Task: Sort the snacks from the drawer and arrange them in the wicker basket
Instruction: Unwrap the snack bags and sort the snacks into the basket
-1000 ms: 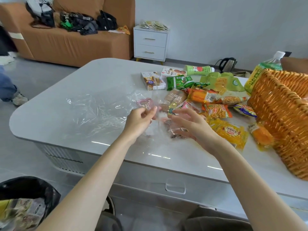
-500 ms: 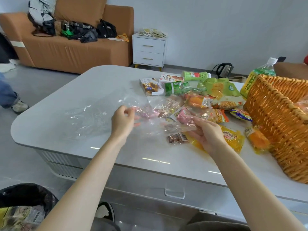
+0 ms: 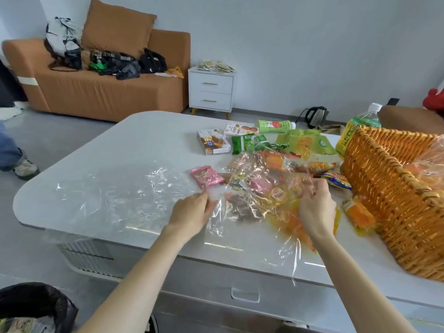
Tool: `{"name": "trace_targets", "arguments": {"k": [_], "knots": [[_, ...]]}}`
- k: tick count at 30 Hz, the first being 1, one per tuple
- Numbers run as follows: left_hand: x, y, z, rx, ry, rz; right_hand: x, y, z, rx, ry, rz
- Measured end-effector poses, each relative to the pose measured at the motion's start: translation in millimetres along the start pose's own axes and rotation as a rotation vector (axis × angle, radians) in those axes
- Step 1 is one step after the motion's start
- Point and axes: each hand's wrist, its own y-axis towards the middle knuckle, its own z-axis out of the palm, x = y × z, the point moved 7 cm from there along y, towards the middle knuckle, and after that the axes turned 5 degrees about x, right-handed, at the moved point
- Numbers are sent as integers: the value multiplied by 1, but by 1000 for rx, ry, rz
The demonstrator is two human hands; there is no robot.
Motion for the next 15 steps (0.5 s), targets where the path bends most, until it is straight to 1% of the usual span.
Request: {"name": "trace_targets", "arguments": {"k": [2,3,6,8,10,11,12,15], "knots": [[1,-1,9,104,159,-20,-3,0,-2,13,-2,9],[3,-2,11,143,185,-37,-4,0,-3,7,-8,12],[7,-10,6,168,228,-81,-6,0,-4,-1,-23,23],[21,-21,8,234,248,-190,-4,-2,-2,25,-42,26],[42,-33,15,355,212,-311,0,-4,4,78,-62,4],[49,-37,18,396,189,-340,3,-6,7,107,-63,-9],[55,-37,19,406,170,-349,4,-7,12,131,-61,-21],[64,-27,18,358,130,-348,8,-8,24,186,-35,-42]]}}
